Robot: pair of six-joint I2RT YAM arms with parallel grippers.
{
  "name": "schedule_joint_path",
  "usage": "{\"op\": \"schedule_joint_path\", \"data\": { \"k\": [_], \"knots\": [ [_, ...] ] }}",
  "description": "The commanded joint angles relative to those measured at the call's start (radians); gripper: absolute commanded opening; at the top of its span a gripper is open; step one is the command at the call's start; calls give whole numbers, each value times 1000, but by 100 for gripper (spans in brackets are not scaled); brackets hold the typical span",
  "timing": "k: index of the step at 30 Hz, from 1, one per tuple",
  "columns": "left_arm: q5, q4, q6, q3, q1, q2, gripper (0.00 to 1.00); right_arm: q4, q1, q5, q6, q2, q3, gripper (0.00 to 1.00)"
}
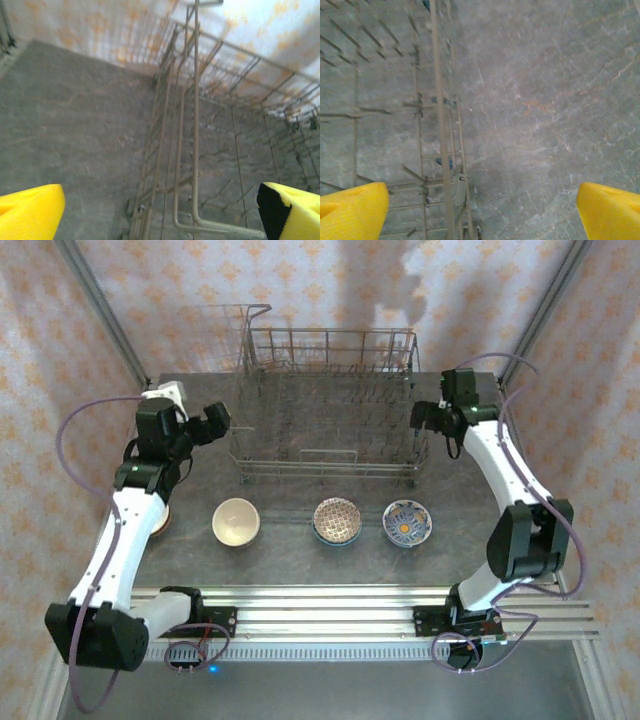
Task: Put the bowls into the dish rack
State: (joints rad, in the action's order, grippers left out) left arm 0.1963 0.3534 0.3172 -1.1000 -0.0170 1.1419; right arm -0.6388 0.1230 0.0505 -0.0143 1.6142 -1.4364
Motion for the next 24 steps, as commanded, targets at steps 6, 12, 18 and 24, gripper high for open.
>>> {"op": "schedule_joint_path", "data": {
  "k": [6,12,18,24],
  "knots": [
    [118,73,8,-89,-21,102,99,-98,38,-170,-24,116,-107,96],
    [110,77,-1,-103,-67,143,99,-71,38,-240,-63,159,-97,93],
    [86,55,4,-80,-106,161,99,-103,13,-275,-88,197,-134,88],
    [79,44,8,-84,-144,191,99,-100,-44,-251,-120,178,-118,85]
  ]
}}
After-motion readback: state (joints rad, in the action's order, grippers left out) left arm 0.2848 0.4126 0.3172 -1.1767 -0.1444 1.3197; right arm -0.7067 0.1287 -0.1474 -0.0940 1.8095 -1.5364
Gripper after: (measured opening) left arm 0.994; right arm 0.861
